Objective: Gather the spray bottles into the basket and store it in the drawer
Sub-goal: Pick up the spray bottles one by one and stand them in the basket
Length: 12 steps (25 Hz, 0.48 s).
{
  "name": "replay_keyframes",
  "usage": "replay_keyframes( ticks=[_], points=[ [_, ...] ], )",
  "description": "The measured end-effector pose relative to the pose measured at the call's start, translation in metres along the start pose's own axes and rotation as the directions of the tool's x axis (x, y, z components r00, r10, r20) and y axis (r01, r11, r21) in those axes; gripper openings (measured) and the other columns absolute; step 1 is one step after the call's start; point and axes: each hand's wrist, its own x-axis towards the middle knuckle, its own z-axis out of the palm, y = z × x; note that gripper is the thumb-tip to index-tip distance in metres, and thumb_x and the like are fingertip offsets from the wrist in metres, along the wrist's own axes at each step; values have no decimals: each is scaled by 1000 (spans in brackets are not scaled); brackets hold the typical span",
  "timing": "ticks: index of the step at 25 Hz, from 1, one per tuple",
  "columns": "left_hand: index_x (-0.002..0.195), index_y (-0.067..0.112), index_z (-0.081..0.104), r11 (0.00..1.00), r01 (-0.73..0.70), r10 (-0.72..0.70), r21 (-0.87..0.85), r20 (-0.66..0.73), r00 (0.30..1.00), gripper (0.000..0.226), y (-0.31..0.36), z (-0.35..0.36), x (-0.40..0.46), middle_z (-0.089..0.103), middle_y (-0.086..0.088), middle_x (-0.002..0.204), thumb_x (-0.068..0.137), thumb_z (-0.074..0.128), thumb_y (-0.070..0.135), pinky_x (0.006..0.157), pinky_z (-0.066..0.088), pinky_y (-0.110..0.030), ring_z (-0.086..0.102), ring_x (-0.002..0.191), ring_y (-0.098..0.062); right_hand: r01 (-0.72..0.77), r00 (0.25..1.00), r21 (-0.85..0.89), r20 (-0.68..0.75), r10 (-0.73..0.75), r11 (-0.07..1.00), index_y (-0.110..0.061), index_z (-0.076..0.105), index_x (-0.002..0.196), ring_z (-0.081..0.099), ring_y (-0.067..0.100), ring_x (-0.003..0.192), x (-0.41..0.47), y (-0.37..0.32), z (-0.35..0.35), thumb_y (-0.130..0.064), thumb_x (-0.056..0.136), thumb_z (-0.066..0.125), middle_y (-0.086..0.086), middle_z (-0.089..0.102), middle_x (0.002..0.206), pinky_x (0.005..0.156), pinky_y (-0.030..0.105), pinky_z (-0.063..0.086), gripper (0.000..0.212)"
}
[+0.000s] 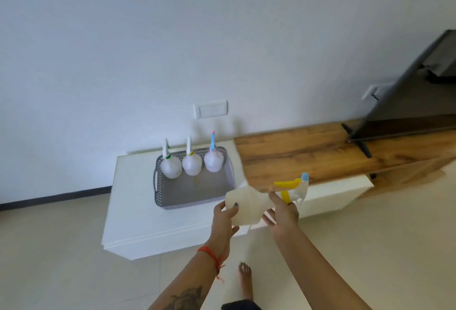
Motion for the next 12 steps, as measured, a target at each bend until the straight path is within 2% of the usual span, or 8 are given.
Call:
replay_keyframes(
  ticks=[4,7,8,10,12],
  points=[
    [133,14,40,997,38,-48,-63,-152,987,44,31,-23,58,51,-17,131,91,51,6,97,44,-44,52,118,-34,11,990,-150,144,11,989,-16,56,118,62,27,103,55,4,61,-15,77,75,8,64,110,83,41,52,45],
    [137,13,37,990,78,-104,-113,-237,966,48,47,-29,97,53,-18,129,91,47,0,98,42,-44,54,113,-33,149,960,-328,273,-57,933,-18,56,117,63,23,99,93,7,100,-11,76,75,6,67,106,86,39,53,46],
    [139,15,34,986,91,-124,-138,-248,961,52,52,-30,109,52,-17,128,91,46,-1,99,42,-44,54,110,-32,205,943,-375,323,-80,904,-19,56,118,63,21,95,102,9,110,-10,75,75,5,67,104,85,35,53,47],
    [142,18,32,976,107,-153,-187,-255,955,56,57,-34,134,55,-12,125,92,43,-3,100,41,-42,54,109,-30,332,905,-478,404,-131,813,-16,58,115,64,18,90,124,12,126,-11,74,75,5,69,100,74,16,51,45],
    [136,19,41,972,132,-177,-193,-237,955,52,54,-39,161,59,-3,111,89,39,-5,98,41,-39,54,110,-26,463,849,-560,503,-162,687,-14,61,106,64,14,86,147,18,140,-11,73,76,0,69,91,60,2,44,37]
  ],
)
